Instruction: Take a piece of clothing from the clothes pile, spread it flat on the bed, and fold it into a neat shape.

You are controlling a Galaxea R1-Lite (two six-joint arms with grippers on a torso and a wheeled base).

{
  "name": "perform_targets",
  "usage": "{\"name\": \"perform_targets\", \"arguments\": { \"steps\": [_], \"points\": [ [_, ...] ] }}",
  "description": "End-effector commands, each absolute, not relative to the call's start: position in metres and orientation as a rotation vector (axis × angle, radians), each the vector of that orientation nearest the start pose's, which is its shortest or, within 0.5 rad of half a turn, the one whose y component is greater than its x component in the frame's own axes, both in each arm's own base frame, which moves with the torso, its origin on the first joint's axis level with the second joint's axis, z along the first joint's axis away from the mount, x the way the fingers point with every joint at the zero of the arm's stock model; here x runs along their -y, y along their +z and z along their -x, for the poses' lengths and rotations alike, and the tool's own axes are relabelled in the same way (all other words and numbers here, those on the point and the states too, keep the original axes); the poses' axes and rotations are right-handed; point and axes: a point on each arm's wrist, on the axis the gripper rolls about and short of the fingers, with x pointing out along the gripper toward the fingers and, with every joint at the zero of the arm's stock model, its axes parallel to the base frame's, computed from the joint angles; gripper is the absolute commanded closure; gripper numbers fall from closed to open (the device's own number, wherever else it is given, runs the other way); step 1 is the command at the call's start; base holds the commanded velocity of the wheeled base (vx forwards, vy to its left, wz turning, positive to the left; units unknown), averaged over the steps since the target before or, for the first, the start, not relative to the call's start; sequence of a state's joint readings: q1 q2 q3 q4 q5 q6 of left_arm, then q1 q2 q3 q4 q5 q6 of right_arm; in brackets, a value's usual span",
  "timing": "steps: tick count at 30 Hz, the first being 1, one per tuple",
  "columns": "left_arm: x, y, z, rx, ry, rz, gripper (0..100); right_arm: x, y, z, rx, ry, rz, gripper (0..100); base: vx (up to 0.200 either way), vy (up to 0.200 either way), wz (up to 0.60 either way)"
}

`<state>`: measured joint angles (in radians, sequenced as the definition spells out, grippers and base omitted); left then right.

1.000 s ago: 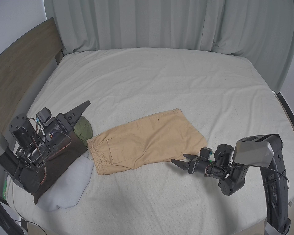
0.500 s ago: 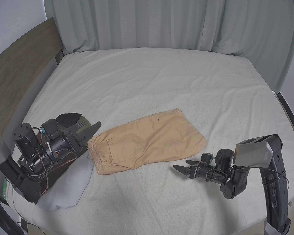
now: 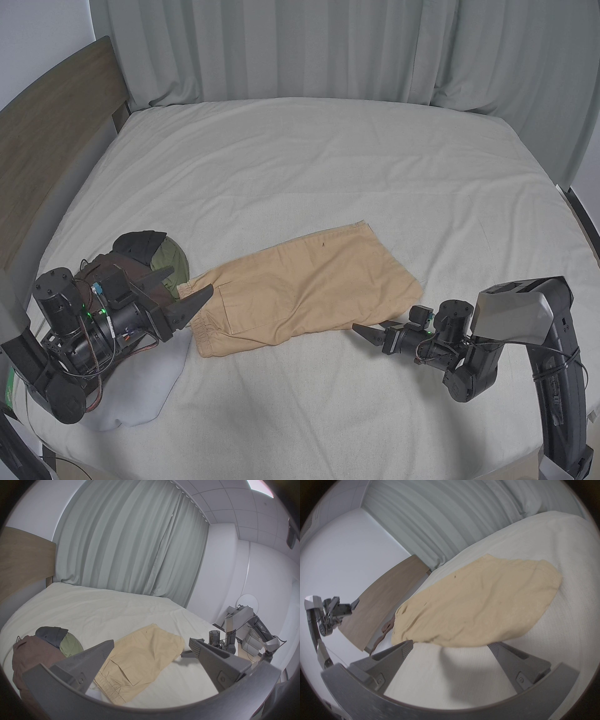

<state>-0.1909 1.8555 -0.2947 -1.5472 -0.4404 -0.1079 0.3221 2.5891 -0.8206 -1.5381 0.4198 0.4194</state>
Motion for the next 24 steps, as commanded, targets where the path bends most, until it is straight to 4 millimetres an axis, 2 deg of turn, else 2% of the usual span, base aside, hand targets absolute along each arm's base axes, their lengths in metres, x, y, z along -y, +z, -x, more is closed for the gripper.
{"name": "perform_targets", "arguments": {
  "steps": [1,7,17,24],
  "points": [
    [0.059,0.107,-0.256,-0.070,-0.631,0.108,0,-0.147,-0.061,-0.377,-0.391,0.679,-0.448,0,0.000,0.000,0.00],
    [0.059,0.107,-0.256,-0.071,-0.631,0.108,0,-0.158,-0.071,-0.383,-0.411,0.686,-0.502,0,0.000,0.000,0.00],
    [0.060,0.105,-0.257,-0.078,-0.632,0.112,0,-0.175,-0.063,-0.402,-0.387,0.653,-0.571,0,0.000,0.000,0.00],
    [0.059,0.105,-0.257,-0.078,-0.630,0.112,0,-0.179,-0.068,-0.407,-0.395,0.653,-0.582,0,0.000,0.000,0.00]
  ]
}}
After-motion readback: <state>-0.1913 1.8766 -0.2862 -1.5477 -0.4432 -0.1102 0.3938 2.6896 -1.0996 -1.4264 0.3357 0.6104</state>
